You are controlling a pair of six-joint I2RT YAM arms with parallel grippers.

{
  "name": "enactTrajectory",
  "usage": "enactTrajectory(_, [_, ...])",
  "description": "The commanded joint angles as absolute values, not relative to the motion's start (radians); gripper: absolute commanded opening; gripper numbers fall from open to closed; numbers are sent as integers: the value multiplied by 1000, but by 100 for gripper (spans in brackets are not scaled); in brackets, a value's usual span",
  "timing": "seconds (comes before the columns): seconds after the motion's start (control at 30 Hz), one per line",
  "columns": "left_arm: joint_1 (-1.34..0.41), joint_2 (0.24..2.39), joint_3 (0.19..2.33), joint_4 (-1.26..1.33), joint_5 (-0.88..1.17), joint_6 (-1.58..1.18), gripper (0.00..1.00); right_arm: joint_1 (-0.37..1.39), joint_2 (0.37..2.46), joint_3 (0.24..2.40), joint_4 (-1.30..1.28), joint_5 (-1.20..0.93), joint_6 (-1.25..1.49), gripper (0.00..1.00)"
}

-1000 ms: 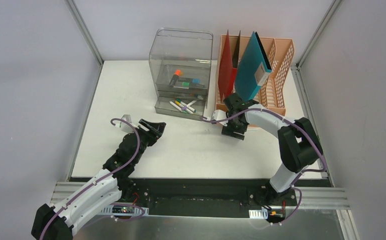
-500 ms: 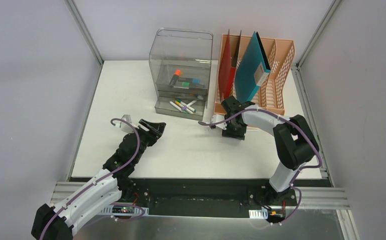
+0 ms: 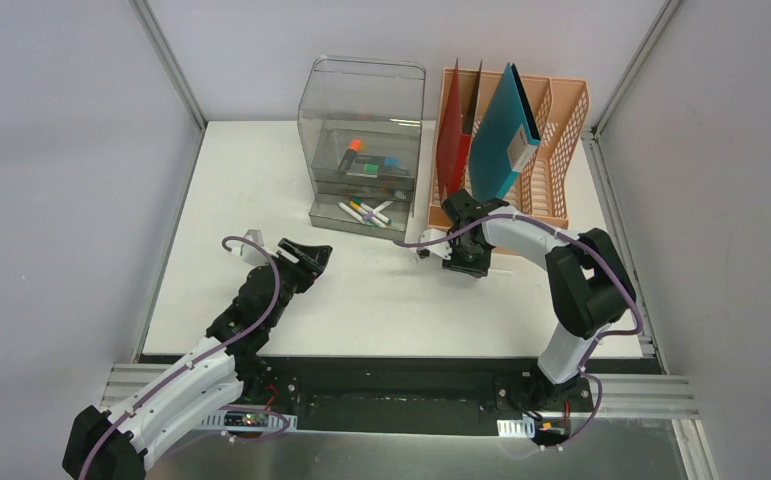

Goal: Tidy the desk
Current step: Pick up the stationery from the center of the board.

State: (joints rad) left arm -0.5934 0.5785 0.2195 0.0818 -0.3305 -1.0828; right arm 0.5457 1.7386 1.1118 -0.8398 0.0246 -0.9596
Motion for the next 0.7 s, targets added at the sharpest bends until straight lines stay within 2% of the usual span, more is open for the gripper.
enactTrajectory(0.0, [-581,591,244,109,-308,-1089,63,547,1768,1132,-894,-49,-948,34])
enactTrajectory(0.3, [-581,593,243,113,-301,-1092,62,540,1792,1123,-880,68,-946,46])
enactTrajectory(0.53, [-581,596,243,113,-301,-1094,63,522,1791,1121,-894,85,-956,47])
enactTrajectory(0.67, [-581,601,245,117,-295,-1096,63,510,1816,1124,-918,91,-961,44])
